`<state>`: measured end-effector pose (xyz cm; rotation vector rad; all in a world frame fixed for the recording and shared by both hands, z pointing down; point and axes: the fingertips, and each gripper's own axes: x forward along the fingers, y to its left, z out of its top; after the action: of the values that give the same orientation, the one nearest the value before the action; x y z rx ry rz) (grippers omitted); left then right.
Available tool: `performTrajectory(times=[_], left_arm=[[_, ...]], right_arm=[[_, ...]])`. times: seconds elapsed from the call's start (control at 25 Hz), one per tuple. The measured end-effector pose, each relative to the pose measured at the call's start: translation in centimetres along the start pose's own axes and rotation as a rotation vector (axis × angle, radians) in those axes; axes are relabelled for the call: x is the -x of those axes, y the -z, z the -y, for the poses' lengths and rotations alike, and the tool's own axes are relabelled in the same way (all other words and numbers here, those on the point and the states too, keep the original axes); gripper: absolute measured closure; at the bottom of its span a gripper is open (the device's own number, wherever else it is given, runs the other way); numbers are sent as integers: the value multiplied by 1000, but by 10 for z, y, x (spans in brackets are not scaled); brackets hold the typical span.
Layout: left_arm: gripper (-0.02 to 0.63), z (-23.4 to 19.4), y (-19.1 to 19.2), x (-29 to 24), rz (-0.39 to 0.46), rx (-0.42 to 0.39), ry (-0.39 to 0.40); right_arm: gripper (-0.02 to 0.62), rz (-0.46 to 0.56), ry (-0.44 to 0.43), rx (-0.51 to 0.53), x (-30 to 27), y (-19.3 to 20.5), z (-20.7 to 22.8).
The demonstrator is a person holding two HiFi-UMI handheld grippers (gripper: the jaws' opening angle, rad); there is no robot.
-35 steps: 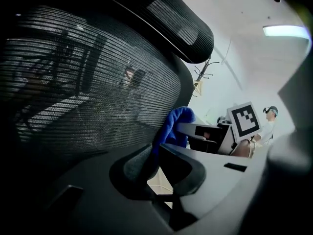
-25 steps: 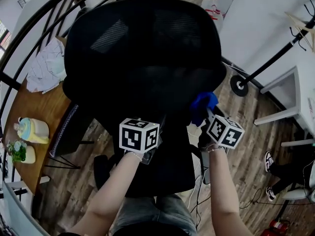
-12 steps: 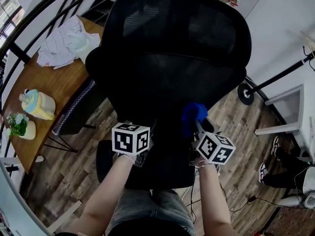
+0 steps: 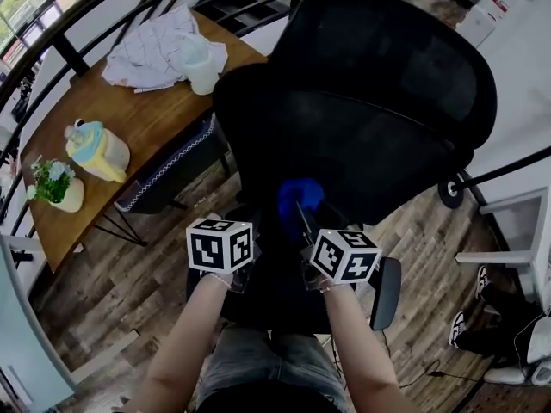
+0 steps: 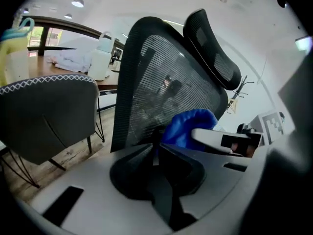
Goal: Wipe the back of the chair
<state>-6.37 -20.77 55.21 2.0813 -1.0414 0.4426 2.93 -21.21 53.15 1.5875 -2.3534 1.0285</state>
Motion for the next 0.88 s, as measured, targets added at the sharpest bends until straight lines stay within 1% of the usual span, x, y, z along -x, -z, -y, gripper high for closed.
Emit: performTrajectory(times=[0.2, 0.32, 0.4, 0.6, 0.88], left_arm=[[569, -27, -2, 11, 33, 61, -31], [569, -43, -5, 13, 52, 106, -54], [569, -51, -6, 13, 56, 119, -62], [569, -60, -3, 11, 48, 132, -60], [569, -62, -5, 3, 35, 131, -38]], right_arm=[[463, -57, -72, 46, -39, 10, -39], [463, -81, -88, 57, -61, 16, -50], [463, -93, -90, 48, -74, 17, -53], [463, -118, -68, 31, -94, 21, -53], [463, -130, -15, 37, -95, 20, -35]])
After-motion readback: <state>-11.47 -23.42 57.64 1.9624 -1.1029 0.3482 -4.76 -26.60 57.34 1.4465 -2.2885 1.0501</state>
